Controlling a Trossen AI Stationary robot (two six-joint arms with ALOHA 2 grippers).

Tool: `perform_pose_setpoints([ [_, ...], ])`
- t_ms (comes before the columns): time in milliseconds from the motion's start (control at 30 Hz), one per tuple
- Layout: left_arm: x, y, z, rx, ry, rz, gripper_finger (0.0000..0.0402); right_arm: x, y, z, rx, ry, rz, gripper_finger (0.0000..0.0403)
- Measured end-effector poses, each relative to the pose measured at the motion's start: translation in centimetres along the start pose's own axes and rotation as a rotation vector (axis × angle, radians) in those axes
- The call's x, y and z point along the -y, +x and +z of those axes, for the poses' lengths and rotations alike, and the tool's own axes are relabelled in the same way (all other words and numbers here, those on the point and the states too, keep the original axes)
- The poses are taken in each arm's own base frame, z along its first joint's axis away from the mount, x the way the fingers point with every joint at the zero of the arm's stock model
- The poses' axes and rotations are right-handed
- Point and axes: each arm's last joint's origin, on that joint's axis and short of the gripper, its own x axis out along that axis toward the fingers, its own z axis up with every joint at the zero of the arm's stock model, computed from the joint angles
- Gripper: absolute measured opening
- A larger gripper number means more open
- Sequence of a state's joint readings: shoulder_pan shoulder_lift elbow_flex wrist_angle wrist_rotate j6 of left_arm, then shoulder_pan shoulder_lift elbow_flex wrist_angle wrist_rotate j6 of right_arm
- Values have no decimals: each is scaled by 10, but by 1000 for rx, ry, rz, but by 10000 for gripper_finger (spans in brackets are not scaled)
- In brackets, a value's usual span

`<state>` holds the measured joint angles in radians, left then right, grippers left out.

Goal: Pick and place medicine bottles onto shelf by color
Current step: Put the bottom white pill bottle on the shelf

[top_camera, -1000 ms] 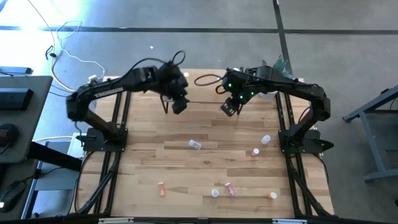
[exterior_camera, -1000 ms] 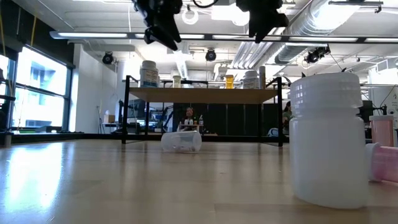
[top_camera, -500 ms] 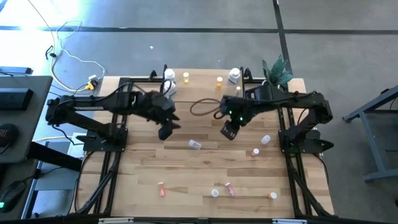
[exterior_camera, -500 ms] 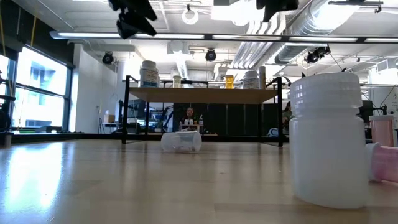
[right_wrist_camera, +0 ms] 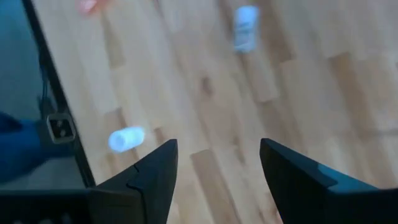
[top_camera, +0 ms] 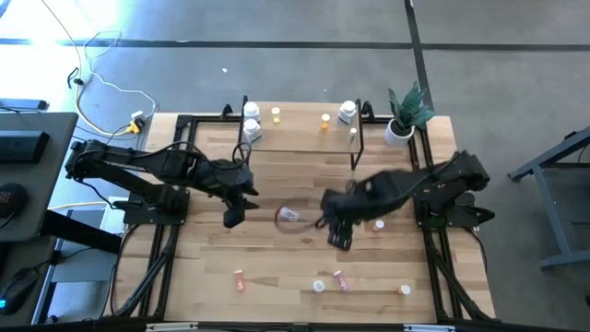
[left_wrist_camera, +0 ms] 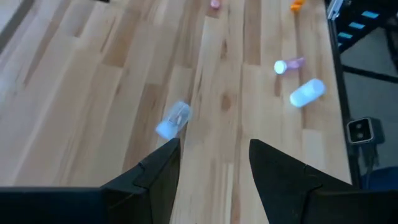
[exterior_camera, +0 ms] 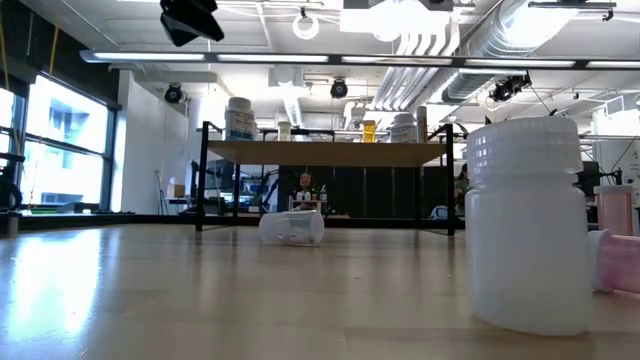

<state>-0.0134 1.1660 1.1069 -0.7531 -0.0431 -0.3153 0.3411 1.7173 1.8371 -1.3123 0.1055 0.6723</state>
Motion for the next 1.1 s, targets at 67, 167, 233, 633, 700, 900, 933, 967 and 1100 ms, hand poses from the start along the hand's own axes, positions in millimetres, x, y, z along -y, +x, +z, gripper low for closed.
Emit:
perform_pose_setpoints([
  [67, 1, 0, -2, -15, 7, 6, 180, -16, 13, -5, -22, -43, 6, 220],
  [167, 2, 0, -3, -19, 12, 2, 180, -38, 30, -13, -42, -114, 21, 220],
  [233, 3, 0, -3, -22, 18, -1, 180, -51, 41, -18, -53, -160, 34, 220],
  [633, 2, -1, -9, -80, 23, 13, 180, -97, 89, -38, -93, -284, 90, 220],
  [700, 2, -1, -9, -83, 23, 14, 180, -103, 99, -39, -90, -301, 94, 220],
  [900, 2, -1, -9, -83, 21, 14, 180, -112, 129, -44, -122, -350, 78, 220],
  [933, 2, -1, -9, -83, 21, 14, 180, -114, 134, -45, -128, -355, 74, 220],
  [967, 2, -1, -9, -83, 21, 14, 180, -114, 139, -45, -131, -360, 72, 220],
  [1100, 2, -1, -9, -83, 21, 14, 180, -116, 150, -46, -143, -370, 63, 220],
])
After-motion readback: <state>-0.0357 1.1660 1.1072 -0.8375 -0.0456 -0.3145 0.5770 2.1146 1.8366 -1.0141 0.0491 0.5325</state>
